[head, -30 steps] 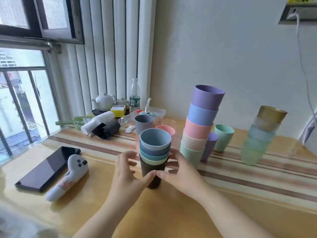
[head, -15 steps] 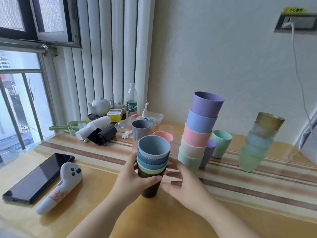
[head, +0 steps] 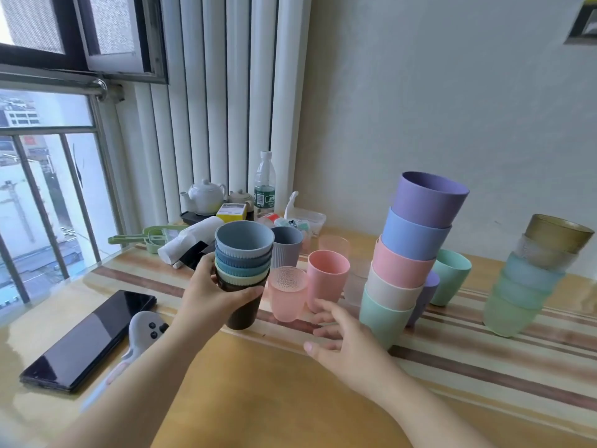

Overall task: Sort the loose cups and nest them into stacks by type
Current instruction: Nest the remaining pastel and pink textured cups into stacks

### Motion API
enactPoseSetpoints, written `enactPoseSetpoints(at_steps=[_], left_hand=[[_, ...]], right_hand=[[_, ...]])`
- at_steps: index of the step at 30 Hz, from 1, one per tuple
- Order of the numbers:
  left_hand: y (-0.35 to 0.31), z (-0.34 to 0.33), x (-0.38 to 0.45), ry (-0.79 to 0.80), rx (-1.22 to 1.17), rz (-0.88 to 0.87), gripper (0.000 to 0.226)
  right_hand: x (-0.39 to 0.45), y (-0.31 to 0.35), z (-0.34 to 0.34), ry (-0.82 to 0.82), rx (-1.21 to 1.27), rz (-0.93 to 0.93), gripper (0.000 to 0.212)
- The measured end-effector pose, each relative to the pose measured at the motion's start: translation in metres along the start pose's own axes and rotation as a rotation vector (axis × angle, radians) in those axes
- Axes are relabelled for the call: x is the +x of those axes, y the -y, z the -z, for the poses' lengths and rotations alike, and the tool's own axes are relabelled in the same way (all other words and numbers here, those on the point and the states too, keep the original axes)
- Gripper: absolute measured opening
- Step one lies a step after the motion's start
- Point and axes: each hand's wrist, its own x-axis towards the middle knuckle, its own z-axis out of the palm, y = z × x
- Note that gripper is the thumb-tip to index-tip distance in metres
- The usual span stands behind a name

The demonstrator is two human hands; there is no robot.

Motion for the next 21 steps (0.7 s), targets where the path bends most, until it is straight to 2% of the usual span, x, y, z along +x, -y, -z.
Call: enactPoseSetpoints(at_steps=[8, 14, 19, 21], left_hand=[[0.018, 0.002, 0.017, -0.021, -0.010, 0.041, 0.064], [0.028, 0.004, 0.012, -0.015, 0.024, 0.046, 0.070], [0.029, 0.012, -0.014, -0.208, 0.167, 0.055, 0.059], [0.030, 0.014, -0.030, -0.201, 0.198, 0.052, 0.052]], right_hand=[[0.025, 0.005, -0.018, -0.061, -0.138, 0.039, 0.055], [0.053, 0.018, -0.030, -0.127, -0.415, 0.084, 0.042], [0.059, 0.015, -0.033, -0.154, -0.465, 0.065, 0.020], [0.053, 0.015, -0.032, -0.144, -0.434, 0.080, 0.017]])
